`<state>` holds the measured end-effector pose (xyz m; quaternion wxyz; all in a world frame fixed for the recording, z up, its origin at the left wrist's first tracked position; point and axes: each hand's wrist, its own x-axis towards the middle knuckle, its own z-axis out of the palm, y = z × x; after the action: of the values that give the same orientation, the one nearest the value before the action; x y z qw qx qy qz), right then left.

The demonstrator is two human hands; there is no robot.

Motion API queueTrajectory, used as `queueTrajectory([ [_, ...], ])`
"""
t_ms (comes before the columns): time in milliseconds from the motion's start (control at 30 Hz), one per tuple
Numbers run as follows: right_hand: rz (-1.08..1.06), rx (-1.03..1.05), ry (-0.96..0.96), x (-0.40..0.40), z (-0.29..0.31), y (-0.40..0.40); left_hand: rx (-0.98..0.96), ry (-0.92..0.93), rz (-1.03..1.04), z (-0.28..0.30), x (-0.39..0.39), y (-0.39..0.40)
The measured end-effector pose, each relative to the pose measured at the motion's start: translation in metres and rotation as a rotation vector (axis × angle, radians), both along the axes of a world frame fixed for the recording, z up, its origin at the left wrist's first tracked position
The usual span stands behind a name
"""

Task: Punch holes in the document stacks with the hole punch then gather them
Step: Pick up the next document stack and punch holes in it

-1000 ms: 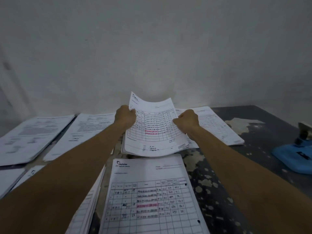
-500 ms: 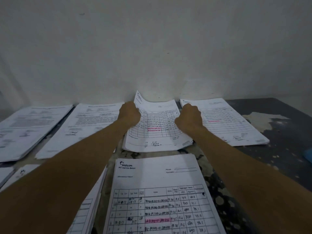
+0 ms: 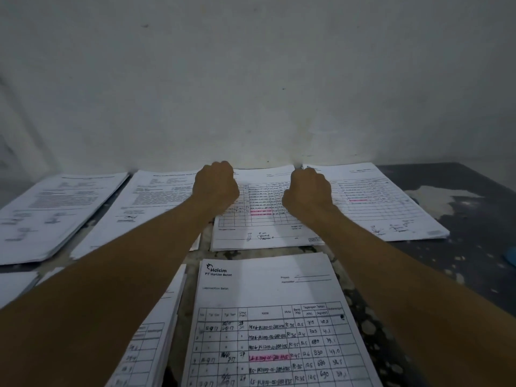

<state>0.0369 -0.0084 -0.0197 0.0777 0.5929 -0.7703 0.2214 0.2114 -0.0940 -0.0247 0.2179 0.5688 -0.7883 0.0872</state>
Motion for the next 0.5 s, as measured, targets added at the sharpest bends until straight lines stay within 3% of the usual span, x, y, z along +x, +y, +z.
queueTrajectory([
  [500,0.113,-0.067,-0.147,0.089,0.032,0.063,-0.062,0.087,0.013,0.046,0.067,0.096],
])
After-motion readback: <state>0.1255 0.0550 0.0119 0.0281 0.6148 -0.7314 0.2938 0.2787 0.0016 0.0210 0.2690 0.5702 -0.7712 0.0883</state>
